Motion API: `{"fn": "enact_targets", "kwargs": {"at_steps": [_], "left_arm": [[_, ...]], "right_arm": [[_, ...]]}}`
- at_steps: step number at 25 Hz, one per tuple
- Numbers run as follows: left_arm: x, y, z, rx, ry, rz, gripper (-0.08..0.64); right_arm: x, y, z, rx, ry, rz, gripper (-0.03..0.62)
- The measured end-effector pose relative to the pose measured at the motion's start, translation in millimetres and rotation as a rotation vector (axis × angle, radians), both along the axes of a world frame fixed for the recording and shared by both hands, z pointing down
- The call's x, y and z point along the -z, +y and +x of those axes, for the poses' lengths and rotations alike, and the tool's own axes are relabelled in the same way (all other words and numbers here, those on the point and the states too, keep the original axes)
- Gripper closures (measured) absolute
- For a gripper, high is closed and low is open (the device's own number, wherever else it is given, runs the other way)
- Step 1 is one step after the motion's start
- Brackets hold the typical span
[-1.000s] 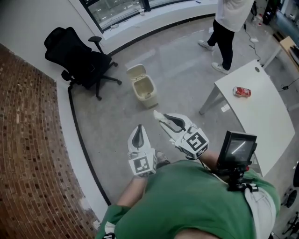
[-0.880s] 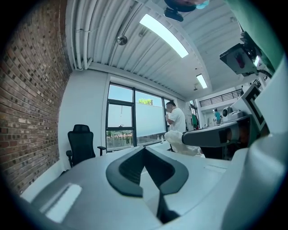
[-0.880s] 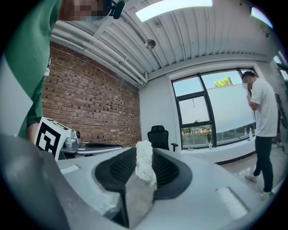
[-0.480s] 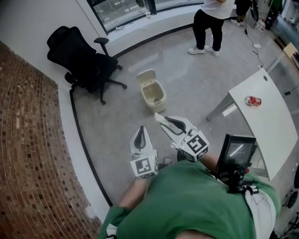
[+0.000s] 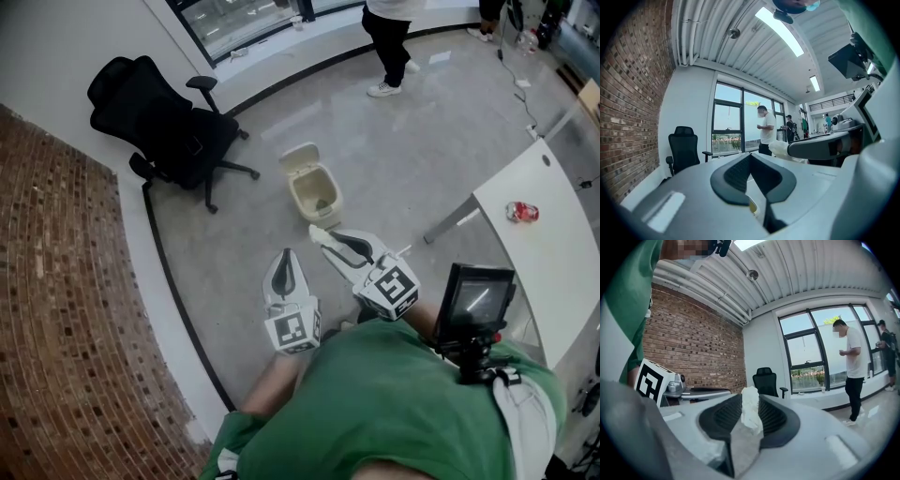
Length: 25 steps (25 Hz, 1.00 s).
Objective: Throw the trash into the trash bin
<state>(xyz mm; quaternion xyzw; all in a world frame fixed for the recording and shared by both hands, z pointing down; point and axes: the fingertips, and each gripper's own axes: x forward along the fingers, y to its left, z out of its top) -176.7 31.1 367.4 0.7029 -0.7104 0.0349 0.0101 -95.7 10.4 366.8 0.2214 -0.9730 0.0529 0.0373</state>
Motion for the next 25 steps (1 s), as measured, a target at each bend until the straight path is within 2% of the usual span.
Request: {"fn": "enact_targets", "kwargs": {"at_steps": [13, 19, 25], "left_arm": [[-4, -126, 3, -0.011, -0.05, -0.038, 0.554], [-11, -161, 5, 0.013, -0.043, -0.044, 0.554], [-19, -182, -13, 0.02, -0.01, -0.056, 0.554]], "right_arm": [[-3, -124, -1, 0.007, -0.032, -0.014, 0.479], [-13, -159, 1, 0.025, -0.02, -0.023, 0.479], [-21, -183, -16, 0.023, 0.011, -0.039, 0.479]]}}
